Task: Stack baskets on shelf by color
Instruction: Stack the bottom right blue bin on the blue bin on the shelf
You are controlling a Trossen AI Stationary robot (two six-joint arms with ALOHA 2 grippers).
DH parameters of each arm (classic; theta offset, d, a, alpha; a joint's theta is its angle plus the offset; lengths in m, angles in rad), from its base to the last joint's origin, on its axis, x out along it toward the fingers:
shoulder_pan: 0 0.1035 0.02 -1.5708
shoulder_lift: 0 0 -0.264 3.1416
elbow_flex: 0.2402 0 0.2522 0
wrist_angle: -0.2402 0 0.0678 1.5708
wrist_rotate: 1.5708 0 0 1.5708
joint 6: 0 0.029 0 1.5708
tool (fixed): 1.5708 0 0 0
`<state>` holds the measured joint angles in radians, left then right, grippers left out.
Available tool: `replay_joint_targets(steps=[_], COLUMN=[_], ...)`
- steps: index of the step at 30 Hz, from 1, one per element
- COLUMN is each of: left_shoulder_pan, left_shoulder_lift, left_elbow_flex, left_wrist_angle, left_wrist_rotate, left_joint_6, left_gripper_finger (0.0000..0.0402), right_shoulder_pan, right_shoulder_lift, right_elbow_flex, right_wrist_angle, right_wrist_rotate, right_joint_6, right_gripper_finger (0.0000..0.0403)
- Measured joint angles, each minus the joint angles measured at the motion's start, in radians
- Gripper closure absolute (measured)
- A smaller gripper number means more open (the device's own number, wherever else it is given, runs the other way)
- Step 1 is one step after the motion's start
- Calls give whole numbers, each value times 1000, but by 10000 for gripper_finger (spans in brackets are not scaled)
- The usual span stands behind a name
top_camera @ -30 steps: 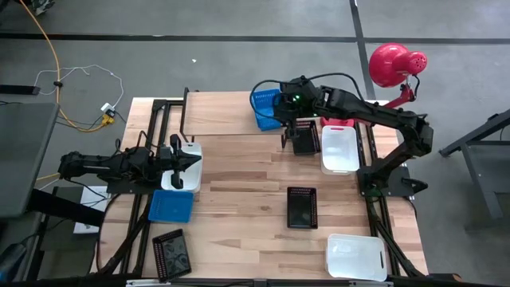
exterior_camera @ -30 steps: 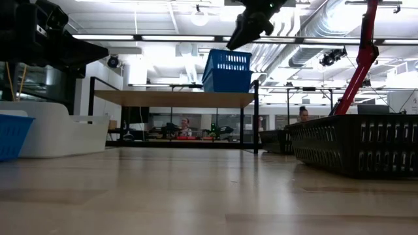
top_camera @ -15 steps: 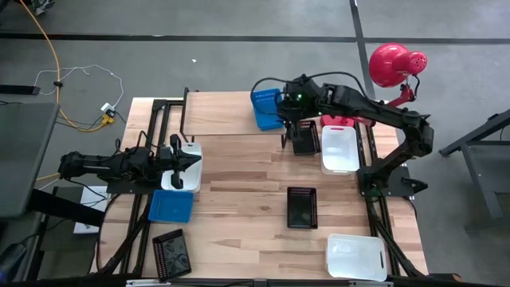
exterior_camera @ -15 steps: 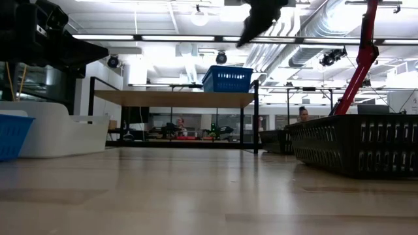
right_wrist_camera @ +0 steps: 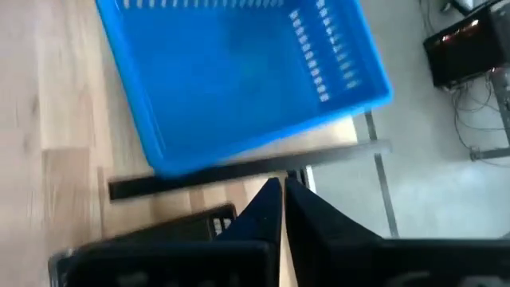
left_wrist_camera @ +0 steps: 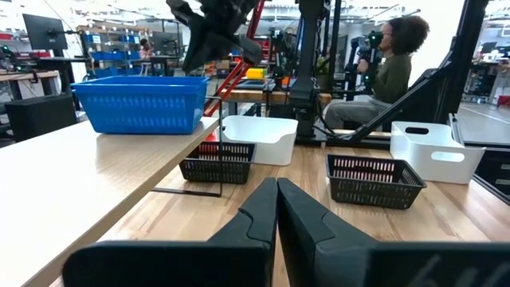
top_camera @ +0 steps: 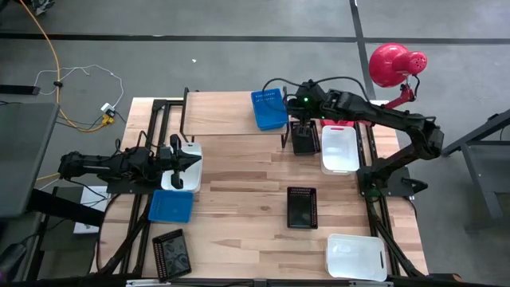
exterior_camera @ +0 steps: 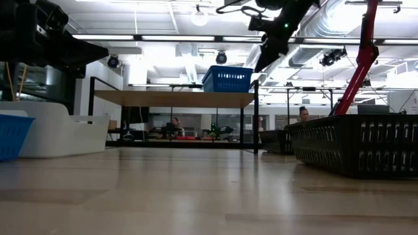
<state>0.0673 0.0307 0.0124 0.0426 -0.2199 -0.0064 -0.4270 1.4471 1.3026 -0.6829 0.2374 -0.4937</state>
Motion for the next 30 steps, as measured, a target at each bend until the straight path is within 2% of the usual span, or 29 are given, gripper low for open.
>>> replay_joint_targets(steps=[5,9,16,24,30], left_shoulder_pan=[0,0,0,0,0], left_shoulder_lift=[0,0,0,0,0], left_elbow_flex=[0,0,0,0,0], left_wrist_angle=[0,0,0,0,0], left_wrist_rotate=[0,0,0,0,0], left_joint_6=[0,1,0,0,1], left_gripper_finger=[401,401,401,401,401], right_shoulder_pan=[5,4,23,41,35], right_shoulder_lift=[1,18,256,575,701], right_elbow_flex=[-6,85,391,759,910], right_wrist_angle=[124,229,82,-128,-199], right_wrist_rotate=[50,-37,-183,-185,-140], right_joint_6=[-30,-38,-5,-46,-49], right_gripper_finger=[401,402,403,403,403])
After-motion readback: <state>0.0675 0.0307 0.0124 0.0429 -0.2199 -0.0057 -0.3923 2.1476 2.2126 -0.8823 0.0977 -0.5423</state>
